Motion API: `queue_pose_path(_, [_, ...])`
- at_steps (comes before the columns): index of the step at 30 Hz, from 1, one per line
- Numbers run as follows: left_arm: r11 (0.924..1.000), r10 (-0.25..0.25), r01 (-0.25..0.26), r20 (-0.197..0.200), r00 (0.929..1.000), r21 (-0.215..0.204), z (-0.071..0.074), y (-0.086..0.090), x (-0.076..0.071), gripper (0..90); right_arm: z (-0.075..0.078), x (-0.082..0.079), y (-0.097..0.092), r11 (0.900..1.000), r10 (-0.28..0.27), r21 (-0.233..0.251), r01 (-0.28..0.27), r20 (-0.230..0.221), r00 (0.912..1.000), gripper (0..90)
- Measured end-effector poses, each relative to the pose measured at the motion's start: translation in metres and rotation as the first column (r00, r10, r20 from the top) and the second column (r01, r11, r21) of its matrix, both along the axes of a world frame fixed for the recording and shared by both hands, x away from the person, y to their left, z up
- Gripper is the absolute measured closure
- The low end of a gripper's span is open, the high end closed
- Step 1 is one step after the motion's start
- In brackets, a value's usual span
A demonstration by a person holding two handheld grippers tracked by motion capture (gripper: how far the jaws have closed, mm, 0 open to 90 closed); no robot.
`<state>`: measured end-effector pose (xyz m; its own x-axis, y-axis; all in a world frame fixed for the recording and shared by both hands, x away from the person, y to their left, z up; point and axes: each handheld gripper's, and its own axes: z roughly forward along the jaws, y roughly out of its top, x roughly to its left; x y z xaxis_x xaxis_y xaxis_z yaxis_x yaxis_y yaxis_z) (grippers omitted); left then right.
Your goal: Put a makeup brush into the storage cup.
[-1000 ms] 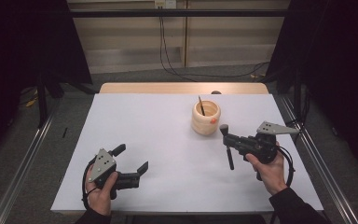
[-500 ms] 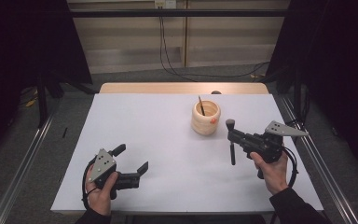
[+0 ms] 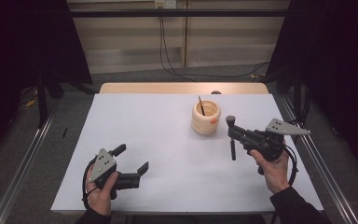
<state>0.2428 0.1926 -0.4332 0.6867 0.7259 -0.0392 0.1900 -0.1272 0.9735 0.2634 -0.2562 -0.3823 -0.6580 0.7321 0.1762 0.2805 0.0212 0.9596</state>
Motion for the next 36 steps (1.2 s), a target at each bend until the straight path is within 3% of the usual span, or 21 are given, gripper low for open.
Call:
queue_pose_path(6, [1.0, -0.002, 0.002, 0.001, 1.0, -0.001, 0.0, -0.001, 0.0, 1.3, 0.003, 0.004, -0.001, 0.9998, -0.018, 0.001, 0.018, -0.002, 0.9998, 78.6])
queue_pose_path(9, [1.0, 0.001, -0.001, -0.002, 1.0, -0.004, 0.0, -0.001, 0.0, 1.3, 0.003, 0.008, -0.001, 0.9998, -0.016, -0.015, 0.016, 0.002, 0.9999, 78.5])
queue_pose_path(25, [1.0, -0.002, 0.002, -0.001, 1.0, -0.006, 0.0, -0.001, 0.0, 1.2, 0.008, 0.035, 0.01, 1.0, 0.008, -0.002, -0.008, -0.006, 1.0, 78.5])
queue_pose_path(36, [1.0, -0.003, 0.003, -0.003, 1.0, -0.004, 0.0, -0.001, 0.0, 1.2, 0.016, 0.056, 0.014, 0.9993, -0.012, 0.036, 0.011, 0.011, 0.9999, 78.5])
